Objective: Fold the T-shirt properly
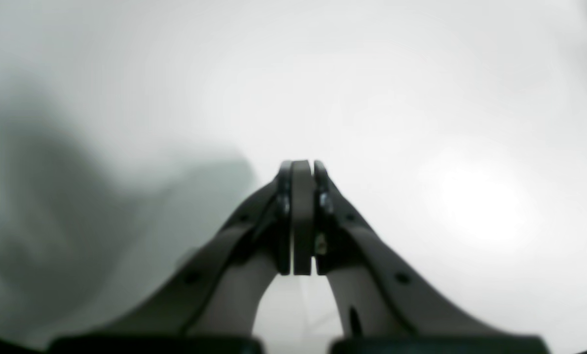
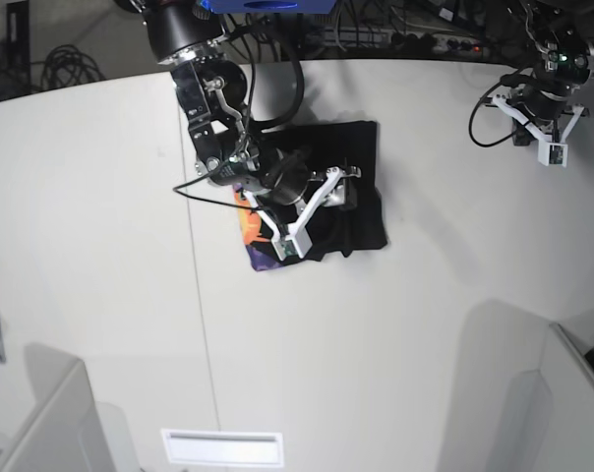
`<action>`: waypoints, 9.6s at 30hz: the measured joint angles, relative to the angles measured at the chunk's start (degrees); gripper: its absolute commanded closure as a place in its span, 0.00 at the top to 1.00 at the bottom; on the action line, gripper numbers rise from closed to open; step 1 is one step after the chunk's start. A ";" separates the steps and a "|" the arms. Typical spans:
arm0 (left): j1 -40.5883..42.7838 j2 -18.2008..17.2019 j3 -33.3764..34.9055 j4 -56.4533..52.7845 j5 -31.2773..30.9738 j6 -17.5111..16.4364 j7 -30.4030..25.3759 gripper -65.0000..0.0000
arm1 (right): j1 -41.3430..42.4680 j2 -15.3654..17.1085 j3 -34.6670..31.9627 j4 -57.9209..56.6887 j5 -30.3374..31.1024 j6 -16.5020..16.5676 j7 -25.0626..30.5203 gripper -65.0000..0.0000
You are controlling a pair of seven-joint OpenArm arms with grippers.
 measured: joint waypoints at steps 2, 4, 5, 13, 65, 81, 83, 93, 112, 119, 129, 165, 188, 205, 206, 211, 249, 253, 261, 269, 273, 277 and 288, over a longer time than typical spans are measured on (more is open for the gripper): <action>0.04 0.00 -1.42 0.00 0.24 0.04 0.02 0.00 | 0.02 -0.02 0.00 1.49 0.02 -0.02 0.09 0.61; 0.15 -0.04 -2.23 0.00 0.35 0.02 0.04 0.00 | 0.09 0.09 -1.33 2.29 -0.24 -0.17 0.15 0.61; 0.15 0.00 -2.32 0.00 0.35 0.02 0.00 0.00 | 0.26 0.15 -2.58 2.34 -0.20 -0.26 -0.24 0.61; 0.15 0.04 -2.21 -0.02 0.24 0.02 0.00 0.00 | 2.45 0.00 -8.37 2.14 0.17 -0.24 -1.53 0.61; -6.82 -0.24 15.91 -10.75 -38.99 0.24 0.17 0.96 | -10.86 8.20 12.70 15.06 0.07 0.17 -1.07 0.00; -12.24 -0.48 26.49 -20.31 -41.62 6.95 -0.87 0.96 | -12.37 10.56 12.72 17.33 0.31 0.20 -1.07 0.00; -13.38 -0.44 27.80 -21.44 -41.64 6.99 -0.94 0.96 | -12.48 10.54 12.72 17.94 0.28 0.20 -1.07 0.00; -14.95 2.97 28.37 -21.70 -29.49 6.08 -3.65 0.95 | -12.37 10.54 12.94 17.94 0.35 0.20 -1.09 0.00; -17.07 -1.20 36.26 -22.27 -27.93 14.99 -1.33 0.00 | -14.43 10.25 31.76 17.92 10.84 0.28 -1.07 0.00; -21.49 -8.90 48.52 -21.92 -27.69 16.68 -2.10 0.00 | -15.96 10.23 37.92 17.88 12.66 0.20 -1.25 0.00; -33.46 -18.78 70.10 -22.29 -26.84 16.85 -1.25 0.00 | -18.91 9.62 39.67 17.88 12.74 0.20 -1.05 0.00; -49.16 -6.25 94.49 -32.35 29.59 -7.23 -25.66 0.00 | -23.54 7.10 48.98 17.81 12.70 0.22 -1.25 0.00; -55.06 -5.66 102.75 -35.06 29.33 -7.23 -26.91 0.00 | -25.31 7.10 48.98 17.81 12.59 0.20 -1.18 0.00; -55.01 -5.66 102.64 -34.99 29.55 -7.08 -27.12 0.00 | -27.61 7.39 48.74 17.79 12.48 0.20 -0.98 0.00; -55.08 -5.66 102.64 -34.99 29.53 -7.10 -27.12 0.00 | -27.61 7.37 48.63 17.79 12.50 0.20 -1.01 0.00; -55.19 -5.57 102.51 -34.99 30.16 -6.40 -27.17 0.43 | -27.47 7.37 48.61 17.79 12.50 0.20 -0.83 0.00; -32.44 -7.39 53.31 5.70 30.03 -8.96 -19.78 0.00 | -29.51 12.98 45.40 20.06 12.74 10.21 5.60 0.00; -27.32 -7.78 44.63 6.56 30.60 -8.52 -19.32 0.00 | -32.15 13.29 45.55 20.06 12.31 15.67 9.11 0.00; -15.85 -9.55 24.35 6.40 16.37 -8.52 -26.86 0.00 | -34.23 15.23 45.66 20.13 8.55 25.75 13.27 0.00; -5.46 -13.86 8.94 5.18 5.09 -8.50 -26.84 0.00 | -38.40 15.65 45.81 20.13 -3.58 26.29 21.11 0.00; -0.31 -14.25 4.22 5.25 3.67 -7.91 -27.41 0.00 | -41.40 15.32 49.00 20.13 -3.45 27.02 25.90 0.00; 6.29 -13.99 1.99 3.04 3.87 -8.66 -36.37 0.00 | -41.70 15.65 53.22 20.13 -3.61 26.21 26.88 0.00; 17.03 -13.86 1.05 -15.93 13.60 -8.57 -72.89 0.00 | -42.23 15.37 60.72 19.96 -3.56 35.30 26.82 0.00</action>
